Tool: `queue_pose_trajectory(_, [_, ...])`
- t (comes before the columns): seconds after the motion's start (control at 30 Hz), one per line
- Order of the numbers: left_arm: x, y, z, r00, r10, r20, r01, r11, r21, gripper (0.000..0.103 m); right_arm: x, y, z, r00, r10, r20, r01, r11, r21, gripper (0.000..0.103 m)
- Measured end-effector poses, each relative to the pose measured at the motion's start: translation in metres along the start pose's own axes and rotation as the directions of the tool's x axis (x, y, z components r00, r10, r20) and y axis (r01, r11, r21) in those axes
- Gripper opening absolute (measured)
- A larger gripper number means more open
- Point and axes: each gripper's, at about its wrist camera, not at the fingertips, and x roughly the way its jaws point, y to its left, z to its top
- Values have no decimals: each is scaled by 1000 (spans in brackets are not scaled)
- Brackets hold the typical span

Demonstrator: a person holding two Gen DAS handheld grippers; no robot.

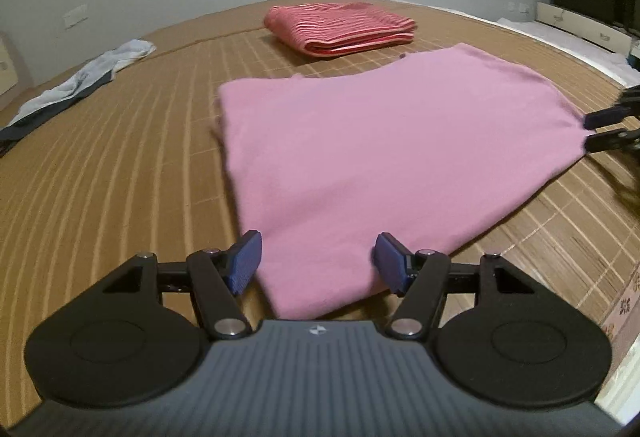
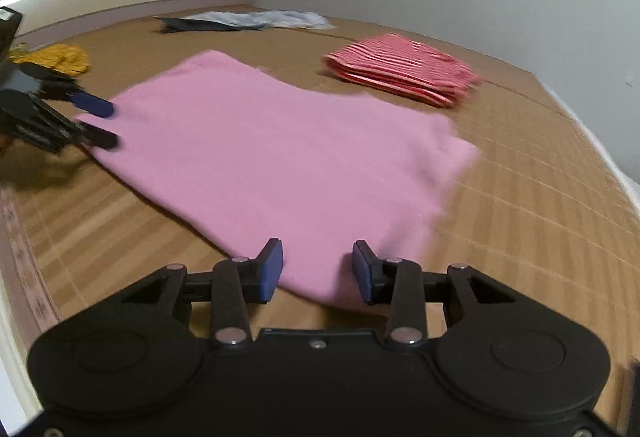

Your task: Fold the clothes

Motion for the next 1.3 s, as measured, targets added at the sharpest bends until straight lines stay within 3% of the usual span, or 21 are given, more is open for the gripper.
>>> queue_pose_trajectory(0.03, [-3, 2, 1, 1000, 11, -1, -11, 1000, -5, 69, -4, -4, -3, 1000, -18, -13, 18, 1000, 7, 40])
queue_pose_trajectory(0.13, [-22, 18, 4, 995, -40, 87, 48, 994, -99, 69, -14, -6, -2, 993, -107, -49, 106, 994, -19, 40])
queue_pose_trajectory(0.17, [-24, 21, 6, 993, -54, 110, 68, 989, -131, 70, -19, -4, 2, 991, -130, -21, 129, 991, -39, 40])
queue_pose_trajectory(0.3, [-20, 12, 14, 989, -70, 133, 87, 988, -128, 72, -12, 7, 18, 998, -11, 67, 11, 1000, -7, 43])
queue_pose_trajectory(0.47, [19, -6, 17, 997, -46, 61, 51, 996, -73, 72, 32, 28, 34, 992, 103, 76, -103, 995, -14, 44])
queue_pose_trajectory(0.53, [23, -6, 15, 998, -43, 41, 45, 998, -51, 73, 43, 26, 32, 992, 113, 54, -114, 993, 6, 47])
queue_pose_trajectory(0.73, [15, 3, 5, 999, -33, -22, 32, 998, -46, 77, 20, 14, 14, 994, 110, 20, -110, 993, 34, 49])
queue_pose_trajectory(0.83, [6, 15, -1, 999, 19, -48, -21, 998, -53, 78, 5, 6, 2, 995, 101, 3, -101, 994, 36, 49])
queue_pose_trajectory(0.97, [-7, 32, -3, 999, 49, 3, -48, 993, -110, 78, -9, 3, 9, 992, 110, -64, -109, 994, 16, 49])
queue_pose_trajectory(1.03, [-9, 31, -2, 999, 40, 33, -36, 993, -113, 78, -15, -9, 23, 992, 129, 13, -129, 991, 40, 50])
queue_pose_trajectory(1.17, [-5, 23, 1, 999, 11, 42, -7, 996, -88, 78, -3, -64, 51, 981, 93, 171, -132, 964, 233, 53])
queue_pose_trajectory(1.3, [3, 15, 3, 1000, 9, 18, -8, 999, -48, 78, 45, -122, 63, 980, 105, 170, -166, 901, 401, 38])
